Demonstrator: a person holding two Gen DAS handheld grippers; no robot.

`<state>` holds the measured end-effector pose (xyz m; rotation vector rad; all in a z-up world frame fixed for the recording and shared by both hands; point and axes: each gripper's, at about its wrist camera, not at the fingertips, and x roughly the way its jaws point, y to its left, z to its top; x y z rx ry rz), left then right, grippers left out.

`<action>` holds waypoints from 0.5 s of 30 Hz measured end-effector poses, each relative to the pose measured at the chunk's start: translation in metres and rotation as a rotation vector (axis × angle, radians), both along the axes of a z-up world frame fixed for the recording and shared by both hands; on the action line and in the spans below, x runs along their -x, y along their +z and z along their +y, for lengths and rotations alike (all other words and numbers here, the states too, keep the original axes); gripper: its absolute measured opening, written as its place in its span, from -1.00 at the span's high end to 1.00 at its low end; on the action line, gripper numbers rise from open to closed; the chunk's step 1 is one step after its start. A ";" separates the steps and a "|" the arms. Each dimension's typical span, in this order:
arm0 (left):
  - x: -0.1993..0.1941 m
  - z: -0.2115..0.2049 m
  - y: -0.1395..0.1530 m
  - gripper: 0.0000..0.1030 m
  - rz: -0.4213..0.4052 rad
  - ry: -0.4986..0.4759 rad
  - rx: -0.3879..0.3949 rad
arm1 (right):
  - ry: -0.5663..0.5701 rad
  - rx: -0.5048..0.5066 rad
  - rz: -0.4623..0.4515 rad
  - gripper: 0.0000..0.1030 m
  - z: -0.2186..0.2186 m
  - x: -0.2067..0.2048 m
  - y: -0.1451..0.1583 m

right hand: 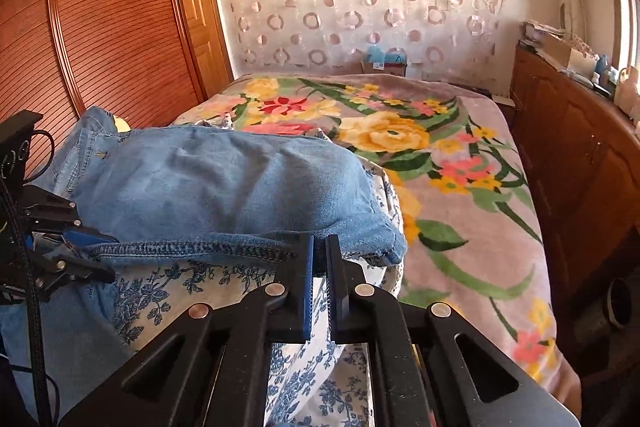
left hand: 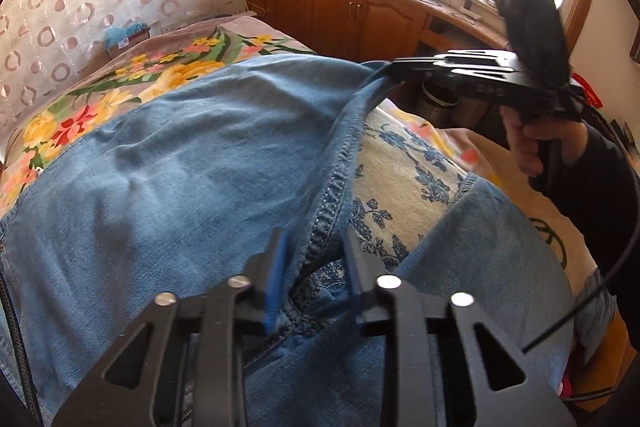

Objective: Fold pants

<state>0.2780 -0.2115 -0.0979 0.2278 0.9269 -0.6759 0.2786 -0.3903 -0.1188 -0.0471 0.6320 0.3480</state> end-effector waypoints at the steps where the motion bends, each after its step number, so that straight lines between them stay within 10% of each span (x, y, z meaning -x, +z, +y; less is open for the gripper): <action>1: -0.001 0.002 0.000 0.70 0.001 -0.001 0.005 | -0.006 0.003 -0.004 0.90 0.000 0.003 0.000; 15: 0.038 0.023 0.038 0.81 -0.084 -0.027 0.034 | -0.014 -0.008 0.044 0.98 0.017 0.058 0.000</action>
